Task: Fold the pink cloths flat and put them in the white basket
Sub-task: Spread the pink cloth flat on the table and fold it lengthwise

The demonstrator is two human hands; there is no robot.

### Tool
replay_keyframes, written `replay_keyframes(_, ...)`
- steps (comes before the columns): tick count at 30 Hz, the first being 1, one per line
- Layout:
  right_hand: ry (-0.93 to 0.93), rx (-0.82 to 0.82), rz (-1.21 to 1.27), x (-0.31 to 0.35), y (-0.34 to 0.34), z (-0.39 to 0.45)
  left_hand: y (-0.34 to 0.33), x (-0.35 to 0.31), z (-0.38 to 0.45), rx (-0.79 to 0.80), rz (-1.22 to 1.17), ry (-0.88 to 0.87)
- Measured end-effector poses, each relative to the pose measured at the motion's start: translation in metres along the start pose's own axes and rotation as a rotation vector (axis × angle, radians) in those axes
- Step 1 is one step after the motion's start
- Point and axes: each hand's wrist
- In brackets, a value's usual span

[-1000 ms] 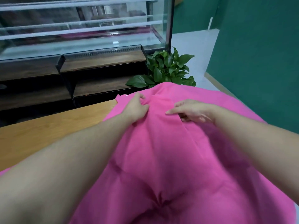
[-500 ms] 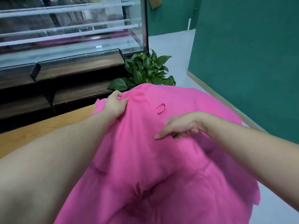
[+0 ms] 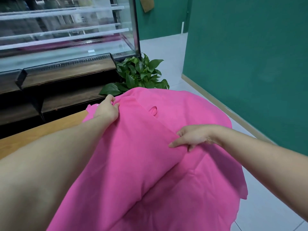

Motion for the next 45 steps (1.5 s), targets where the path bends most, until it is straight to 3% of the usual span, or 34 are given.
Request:
replay_keyframes(7, -0.092, -0.199, -0.248, 0.007, -0.01, 0.005, -0.007, 0.003, 0.004, 0.211, -0.048, 0.05)
replay_keyframes(9, -0.117, -0.17, -0.257, 0.008, -0.011, 0.005, -0.001, 0.002, 0.007, 0.305, -0.016, 0.083)
replay_keyframes(12, -0.095, -0.091, -0.064, 0.006, -0.014, 0.002, 0.007, 0.001, 0.015, 0.374, -0.006, 0.067)
replay_keyframes(16, -0.052, 0.074, 0.388, 0.015, -0.01, -0.003, 0.012, 0.003, 0.025, 0.296, -0.26, 0.026)
replay_keyframes(22, -0.101, 0.02, 0.435, 0.024, -0.017, 0.007, 0.015, 0.008, 0.033, 0.292, -0.559, 0.108)
replay_keyframes(25, -0.058, 0.044, 0.612, 0.019, -0.016, 0.012, 0.017, 0.008, 0.039, 0.416, -0.555, 0.176)
replay_keyframes(29, 0.033, 0.131, 0.832, 0.013, -0.012, 0.014, 0.023, 0.002, 0.044, 0.523, -0.319, 0.157)
replay_keyframes(32, 0.06, 0.115, 0.797, 0.016, -0.014, 0.017, 0.026, -0.007, 0.046, 0.595, -0.271, 0.116)
replay_keyframes(37, 0.031, 0.023, 0.705, 0.033, -0.02, 0.023, 0.033, -0.009, 0.046, 0.649, -0.516, 0.075)
replay_keyframes(45, -0.097, 0.097, 0.625, 0.046, -0.012, 0.033, 0.044, -0.011, 0.048, 0.608, -0.738, 0.117)
Point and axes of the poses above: each hand's wrist, its own z-axis towards the middle knuckle, its own y-axis out of the back of the hand, x = y × z, and after that the axes turned 10 degrees about -x, right-handed
